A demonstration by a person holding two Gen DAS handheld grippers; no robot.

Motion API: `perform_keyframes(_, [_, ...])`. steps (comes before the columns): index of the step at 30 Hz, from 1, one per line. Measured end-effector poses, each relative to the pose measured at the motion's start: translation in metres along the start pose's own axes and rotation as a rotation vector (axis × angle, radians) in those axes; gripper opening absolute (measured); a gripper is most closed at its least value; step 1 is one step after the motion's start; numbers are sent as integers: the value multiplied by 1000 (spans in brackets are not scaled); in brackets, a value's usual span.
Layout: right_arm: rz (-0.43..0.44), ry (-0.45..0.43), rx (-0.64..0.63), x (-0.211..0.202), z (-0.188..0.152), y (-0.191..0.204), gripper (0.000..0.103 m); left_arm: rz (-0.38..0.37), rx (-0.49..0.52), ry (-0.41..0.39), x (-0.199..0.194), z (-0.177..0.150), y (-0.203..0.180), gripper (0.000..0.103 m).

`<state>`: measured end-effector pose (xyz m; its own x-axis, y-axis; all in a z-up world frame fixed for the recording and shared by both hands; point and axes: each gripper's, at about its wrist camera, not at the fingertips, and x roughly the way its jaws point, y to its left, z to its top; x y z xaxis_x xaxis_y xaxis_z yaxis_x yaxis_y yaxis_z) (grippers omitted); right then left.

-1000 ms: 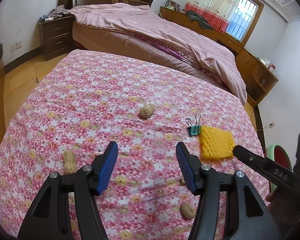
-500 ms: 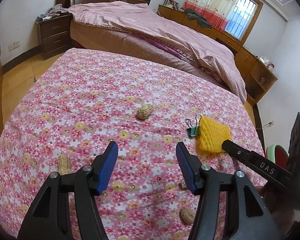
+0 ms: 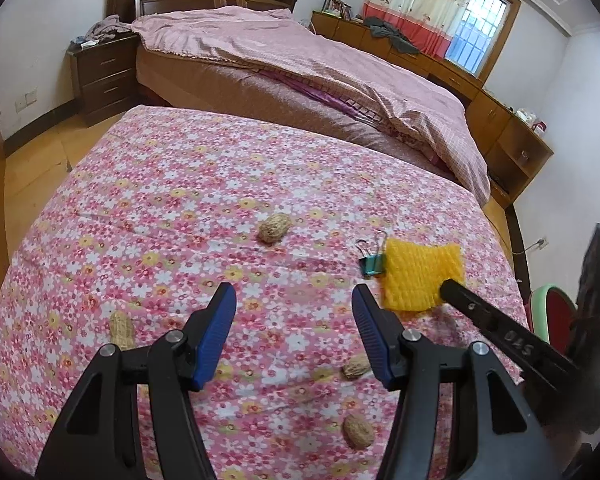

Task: Collect trash
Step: 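Grasp the yellow foam net with the right tool and lift it, then grasp the blue binder clips with the left tool while the right holds the net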

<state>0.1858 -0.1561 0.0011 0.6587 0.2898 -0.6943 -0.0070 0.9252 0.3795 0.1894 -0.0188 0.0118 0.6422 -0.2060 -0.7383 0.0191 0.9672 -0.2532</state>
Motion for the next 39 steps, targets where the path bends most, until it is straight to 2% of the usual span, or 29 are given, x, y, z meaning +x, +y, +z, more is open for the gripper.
perform_keyframes(2, [12,-42,17,-14,1,-4,7,-9,10,2,0,1,-6,60])
perform_keyframes(6, [-18,-145,41,-50,3,-16,7,-18,32,8,5,3,-19,60])
perform_keyframes(10, [-36,-209,83,-79,5,-37,7,-36,57,24,15,6,-35,60])
perform_keyframes(15, [-26,-193,123,-93,-3,-58,7,-41,80,48,33,9,-51,59])
perform_keyframes(21, [-38,-184,112,-87,-12,-65,7,-5,126,64,55,8,-70,51])
perform_keyframes(26, [-21,-182,133,-83,-17,-74,7,15,119,68,67,10,-73,49])
perform_keyframes(31, [-18,-196,147,-81,-20,-82,7,27,102,55,77,12,-71,40])
perform_keyframes(35, [-10,-205,155,-81,-23,-86,7,28,105,44,85,15,-74,28])
perform_keyframes(39, [-9,-204,156,-81,-23,-87,7,-5,101,44,86,16,-75,28])
